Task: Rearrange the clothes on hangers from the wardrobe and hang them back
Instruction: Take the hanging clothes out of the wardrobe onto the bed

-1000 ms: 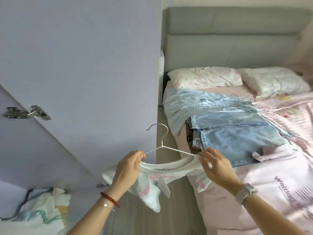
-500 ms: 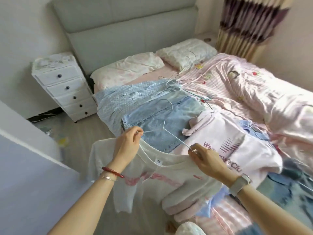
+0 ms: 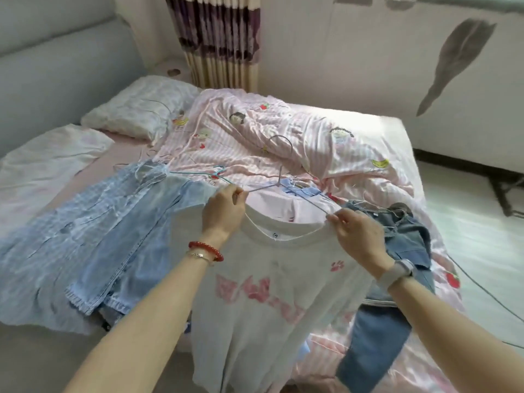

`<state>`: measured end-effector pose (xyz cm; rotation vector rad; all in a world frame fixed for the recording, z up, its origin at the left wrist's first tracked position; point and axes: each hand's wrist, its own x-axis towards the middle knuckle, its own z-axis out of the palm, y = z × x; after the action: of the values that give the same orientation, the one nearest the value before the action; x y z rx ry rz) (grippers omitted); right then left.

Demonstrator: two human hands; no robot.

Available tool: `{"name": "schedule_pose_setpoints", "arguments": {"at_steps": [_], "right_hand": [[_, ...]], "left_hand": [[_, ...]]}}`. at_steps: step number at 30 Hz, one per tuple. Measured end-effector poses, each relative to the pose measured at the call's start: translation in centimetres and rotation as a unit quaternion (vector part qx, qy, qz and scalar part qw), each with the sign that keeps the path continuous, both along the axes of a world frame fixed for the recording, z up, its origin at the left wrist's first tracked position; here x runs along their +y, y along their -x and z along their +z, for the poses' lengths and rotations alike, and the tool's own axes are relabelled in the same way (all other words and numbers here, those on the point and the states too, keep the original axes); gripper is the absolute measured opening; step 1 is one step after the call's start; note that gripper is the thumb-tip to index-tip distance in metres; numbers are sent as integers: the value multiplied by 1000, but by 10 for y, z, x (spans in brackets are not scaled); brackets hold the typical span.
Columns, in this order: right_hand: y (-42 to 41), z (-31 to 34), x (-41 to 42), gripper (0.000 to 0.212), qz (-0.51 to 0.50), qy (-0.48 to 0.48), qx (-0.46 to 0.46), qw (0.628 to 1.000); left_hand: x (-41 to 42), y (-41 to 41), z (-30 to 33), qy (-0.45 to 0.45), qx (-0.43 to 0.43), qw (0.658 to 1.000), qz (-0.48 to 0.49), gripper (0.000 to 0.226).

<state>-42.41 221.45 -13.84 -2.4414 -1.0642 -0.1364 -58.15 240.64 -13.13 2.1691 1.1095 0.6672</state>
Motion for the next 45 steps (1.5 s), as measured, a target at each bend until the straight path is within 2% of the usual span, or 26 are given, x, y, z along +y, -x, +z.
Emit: {"name": "schedule_pose_setpoints", "arguments": {"at_steps": [2,6,9,11,14,20,25,27,30,32,37,42,45], "right_hand": [[-12,18,8,24,-27,-80,-40,996],[-44,30,28,21,-59,-133,-43,988],[-77,24,47,24,-84,-150,-27,985],[-100,14,63,26,-92,-142,6,986],[-146,-8,95,31,-114,-98,74,986],[-237,-95,164,34,-113,53,126,984],[-260,-182,186,36,-75,184,164,966],[-260,-216,186,36,-48,220,200,953],[-258,-247,184,47,5,276,242,930],[-252,-258,185,49,34,306,249,918],[-215,-244,198,47,79,292,203,931],[-135,-200,203,42,191,190,176,947],[-70,-165,194,46,265,98,178,943]], "left_hand": [[7,-28,15,-53,-29,998,5,19],[16,-73,32,-148,-42,987,39,17],[23,-94,21,-191,-6,981,22,34],[24,-98,2,-142,69,987,-13,47],[24,-103,-43,-55,184,981,-40,54],[25,-130,-145,117,354,927,-49,58],[21,-130,-211,189,446,873,-61,58],[21,-127,-229,214,465,857,-61,59],[23,-126,-241,231,481,843,-72,60],[29,-125,-242,238,470,846,-80,59],[39,-121,-222,181,410,891,-69,50],[46,-83,-180,20,346,938,27,45],[37,-33,-151,-33,313,944,98,39]]}}
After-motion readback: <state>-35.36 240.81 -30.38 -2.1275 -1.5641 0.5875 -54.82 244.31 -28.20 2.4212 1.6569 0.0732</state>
